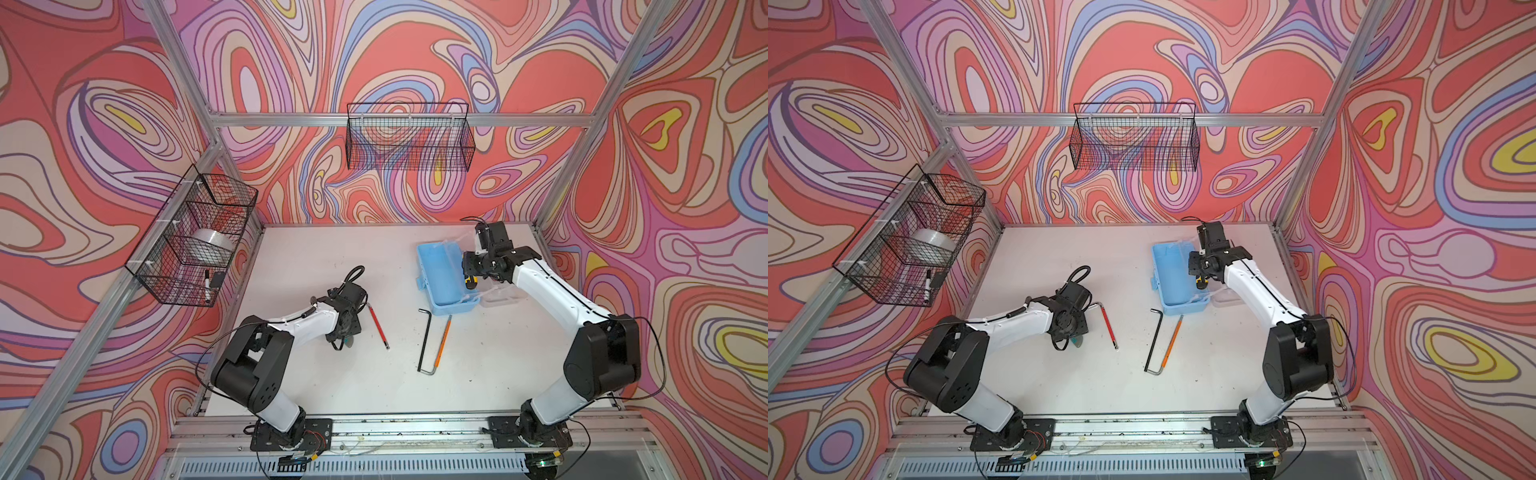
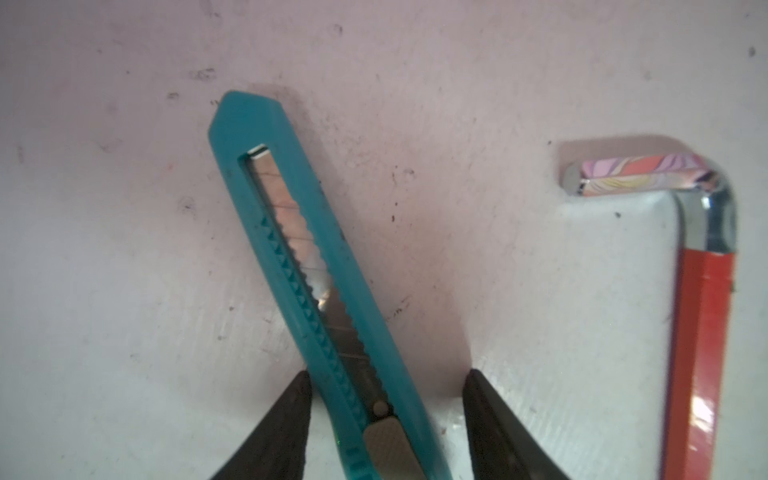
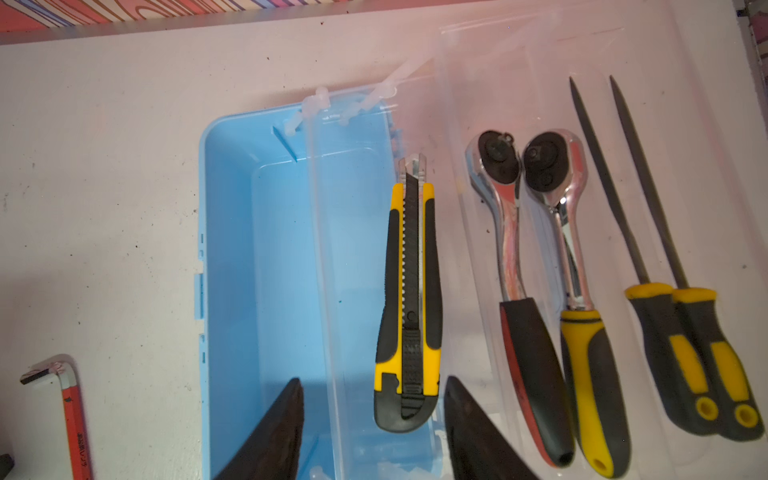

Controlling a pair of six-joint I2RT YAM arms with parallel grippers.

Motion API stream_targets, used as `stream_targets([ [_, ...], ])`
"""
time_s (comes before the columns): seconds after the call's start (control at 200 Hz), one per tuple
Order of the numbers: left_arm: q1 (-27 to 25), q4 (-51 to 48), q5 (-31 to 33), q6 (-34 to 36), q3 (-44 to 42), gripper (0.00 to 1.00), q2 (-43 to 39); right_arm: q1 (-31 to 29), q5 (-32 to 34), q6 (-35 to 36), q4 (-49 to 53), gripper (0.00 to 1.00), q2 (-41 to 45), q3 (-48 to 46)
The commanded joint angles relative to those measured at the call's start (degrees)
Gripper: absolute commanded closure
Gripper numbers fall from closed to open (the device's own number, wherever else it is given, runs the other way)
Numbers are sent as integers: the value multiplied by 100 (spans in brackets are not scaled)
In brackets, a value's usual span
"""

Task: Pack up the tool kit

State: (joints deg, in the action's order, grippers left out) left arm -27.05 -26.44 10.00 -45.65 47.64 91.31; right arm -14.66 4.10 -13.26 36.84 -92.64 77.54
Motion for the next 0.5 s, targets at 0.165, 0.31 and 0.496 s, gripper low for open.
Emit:
stream_targets([
  [0.165, 22, -9, -182, 57, -52, 70, 29, 15, -103, -172, -51, 44, 172, -68],
  [0.31, 18, 1, -220, 91, -45, 76, -29, 7, -227, -327, -156, 45, 270, -210],
  [0.496, -1, -23, -288, 139, -21, 80, -197, -144, -404, -522, -331, 45, 299, -359],
])
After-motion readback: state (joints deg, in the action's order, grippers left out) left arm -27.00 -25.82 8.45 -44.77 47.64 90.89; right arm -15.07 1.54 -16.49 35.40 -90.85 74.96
